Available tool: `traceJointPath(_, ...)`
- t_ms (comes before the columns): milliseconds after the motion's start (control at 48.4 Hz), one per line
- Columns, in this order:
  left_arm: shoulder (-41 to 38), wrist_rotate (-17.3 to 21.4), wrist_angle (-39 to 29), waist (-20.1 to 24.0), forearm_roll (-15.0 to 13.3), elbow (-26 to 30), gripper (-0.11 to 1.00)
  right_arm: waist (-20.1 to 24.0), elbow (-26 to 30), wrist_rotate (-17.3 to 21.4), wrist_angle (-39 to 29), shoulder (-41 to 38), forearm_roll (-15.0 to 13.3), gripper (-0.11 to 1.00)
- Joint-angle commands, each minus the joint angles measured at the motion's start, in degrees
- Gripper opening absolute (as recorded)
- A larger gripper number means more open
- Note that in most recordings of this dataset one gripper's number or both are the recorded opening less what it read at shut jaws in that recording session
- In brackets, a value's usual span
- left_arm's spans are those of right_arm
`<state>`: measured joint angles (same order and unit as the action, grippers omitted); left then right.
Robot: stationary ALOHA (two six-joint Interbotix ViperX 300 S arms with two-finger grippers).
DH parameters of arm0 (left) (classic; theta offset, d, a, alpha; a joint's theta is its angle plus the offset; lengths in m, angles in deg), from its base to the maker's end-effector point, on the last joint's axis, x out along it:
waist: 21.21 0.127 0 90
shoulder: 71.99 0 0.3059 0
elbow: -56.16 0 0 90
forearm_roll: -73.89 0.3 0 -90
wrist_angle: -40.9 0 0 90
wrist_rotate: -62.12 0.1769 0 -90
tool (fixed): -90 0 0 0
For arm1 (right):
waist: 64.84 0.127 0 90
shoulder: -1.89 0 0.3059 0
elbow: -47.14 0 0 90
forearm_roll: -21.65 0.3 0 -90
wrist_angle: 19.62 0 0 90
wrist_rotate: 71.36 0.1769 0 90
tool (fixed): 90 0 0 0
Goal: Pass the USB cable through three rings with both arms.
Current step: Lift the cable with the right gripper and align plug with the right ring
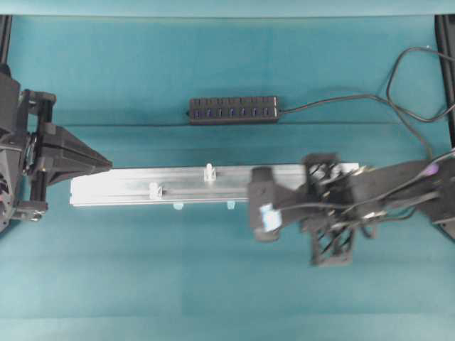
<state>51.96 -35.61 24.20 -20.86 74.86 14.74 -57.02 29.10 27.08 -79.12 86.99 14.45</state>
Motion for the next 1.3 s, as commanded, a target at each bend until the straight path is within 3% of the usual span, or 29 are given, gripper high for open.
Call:
traceJointPath(0, 0.0, 0.0, 1.14, 0.0, 0.18, 1.32, 0.03, -1.14, -0.88, -0.88, -3.16, 2.9, -1.76, -0.09)
traceJointPath(207, 0.0, 0.09, 3.43, 0.0, 0.09, 2.02, 0.03, -3.78, -4.48, -0.53, -1.49, 4.04, -3.34, -0.09)
traceJointPath(517, -0.18, 0.0, 3.6, 0.0, 0.18, 2.02, 0.03, -4.92, -9.76, -0.35, 8.53, 2.46, -3.52, -0.09)
traceJointPath(1282, -0.35, 0.09, 3.6, -1.49, 0.18, 2.64, 0.03, -7.47, -7.12, -0.88, 20.04, -4.83, -3.52, -0.09)
